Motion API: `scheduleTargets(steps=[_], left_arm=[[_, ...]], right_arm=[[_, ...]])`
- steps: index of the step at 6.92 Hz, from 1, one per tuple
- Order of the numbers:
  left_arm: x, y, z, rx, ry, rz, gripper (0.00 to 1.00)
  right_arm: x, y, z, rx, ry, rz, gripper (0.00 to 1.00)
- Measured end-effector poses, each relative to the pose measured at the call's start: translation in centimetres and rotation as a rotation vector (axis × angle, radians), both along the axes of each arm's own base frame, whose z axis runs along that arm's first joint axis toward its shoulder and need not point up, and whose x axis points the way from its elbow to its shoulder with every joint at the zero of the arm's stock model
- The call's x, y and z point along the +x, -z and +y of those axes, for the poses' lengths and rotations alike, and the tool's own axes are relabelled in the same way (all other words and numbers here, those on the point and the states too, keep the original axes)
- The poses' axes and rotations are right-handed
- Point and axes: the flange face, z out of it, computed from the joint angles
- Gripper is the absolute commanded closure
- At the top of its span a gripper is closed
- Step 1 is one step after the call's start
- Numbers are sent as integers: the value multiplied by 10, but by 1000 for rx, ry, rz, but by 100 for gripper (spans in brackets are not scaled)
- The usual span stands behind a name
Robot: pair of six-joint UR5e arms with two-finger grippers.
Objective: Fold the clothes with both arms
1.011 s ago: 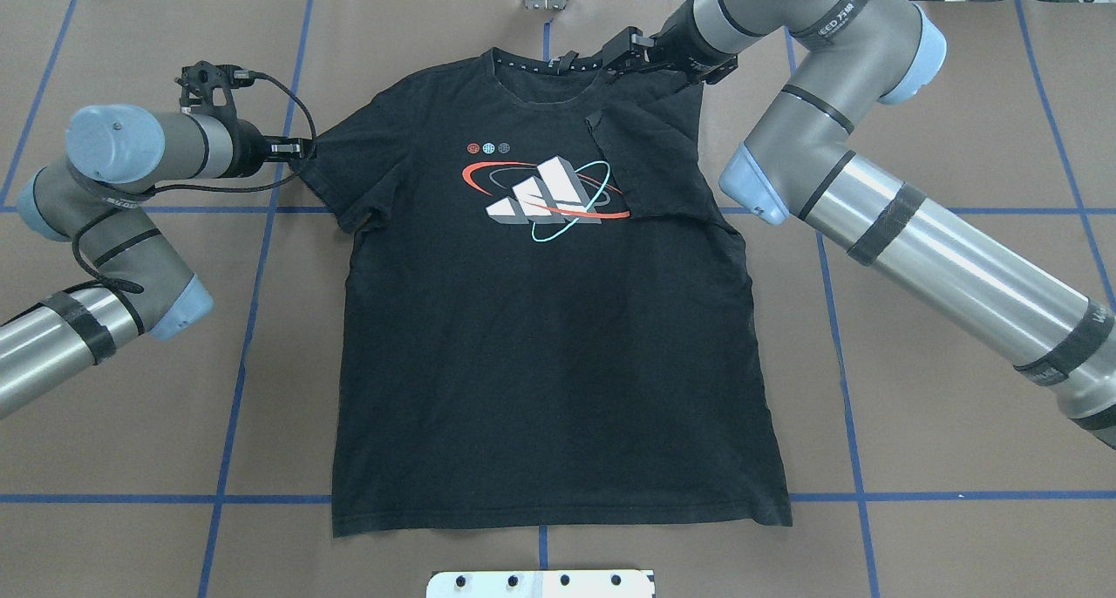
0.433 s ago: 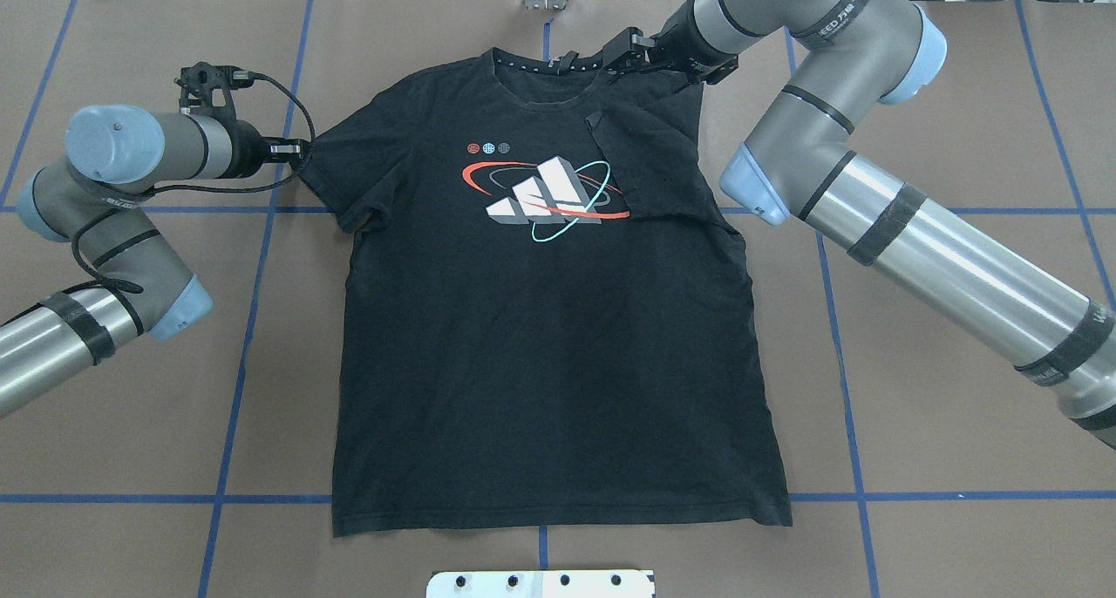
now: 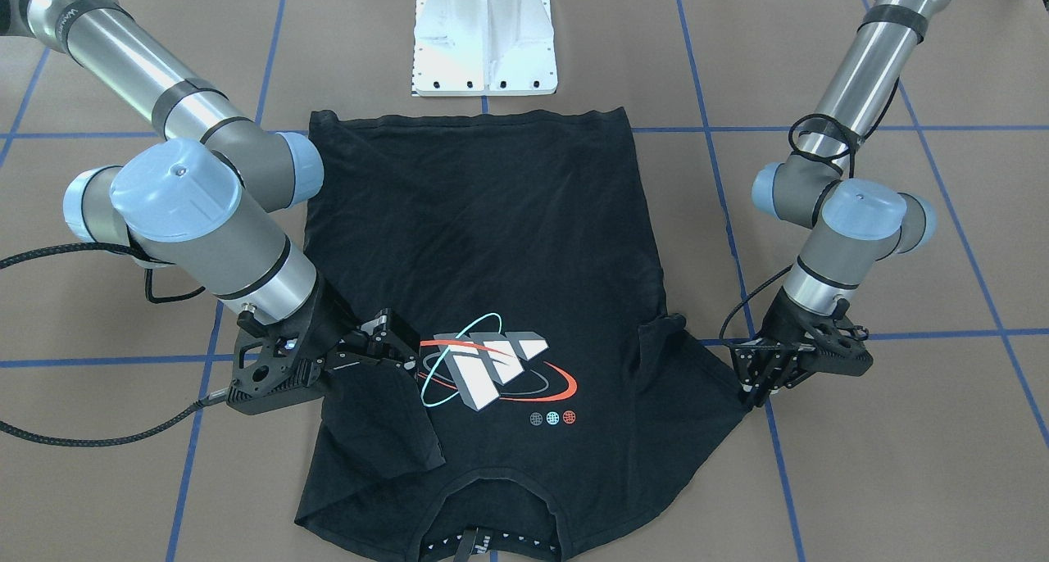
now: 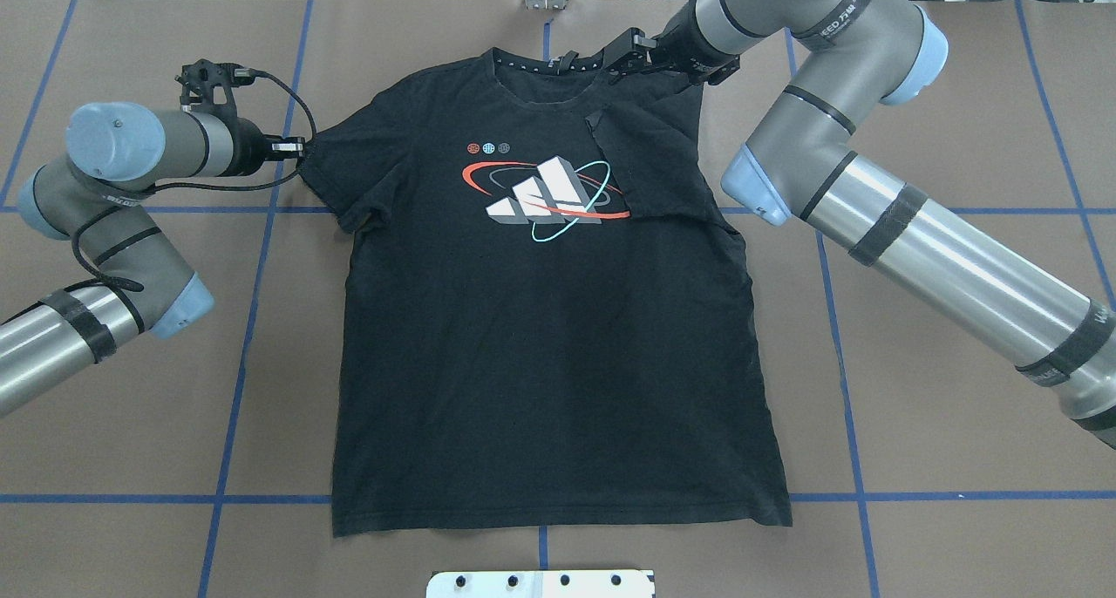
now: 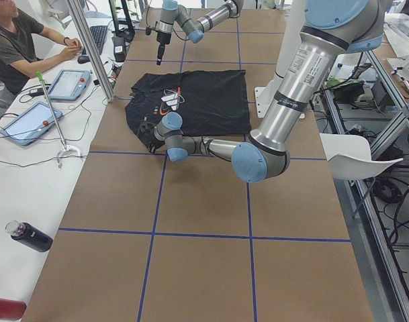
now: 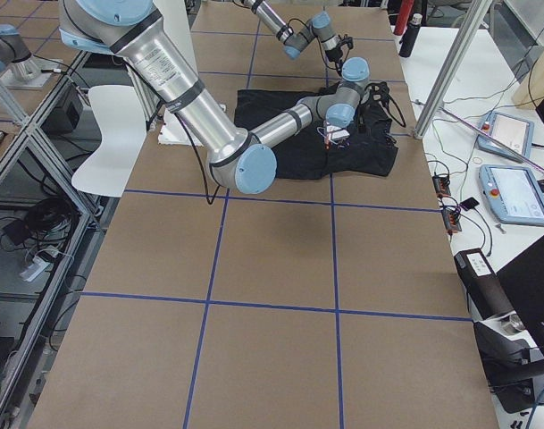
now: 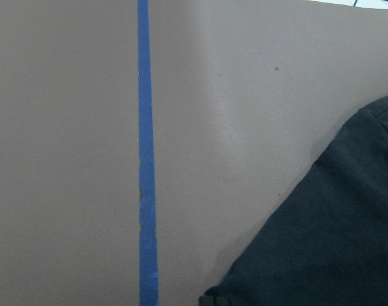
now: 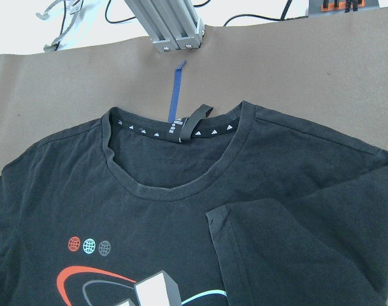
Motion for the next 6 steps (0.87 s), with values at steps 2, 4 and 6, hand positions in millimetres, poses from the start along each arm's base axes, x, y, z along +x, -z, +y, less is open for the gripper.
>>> scheduleTargets(steps=[2,4,6], left_arm=[[-9,32,-3,7,-3,30,100],[-7,103,0,-69,4,102,100],[46,155,-11,-171,23,175,100]], right_arm=[[1,-3,0,-3,1,2,0],[2,-7,0,-5,0,4,0],[4,-7,-1,-5,-3,4,0]])
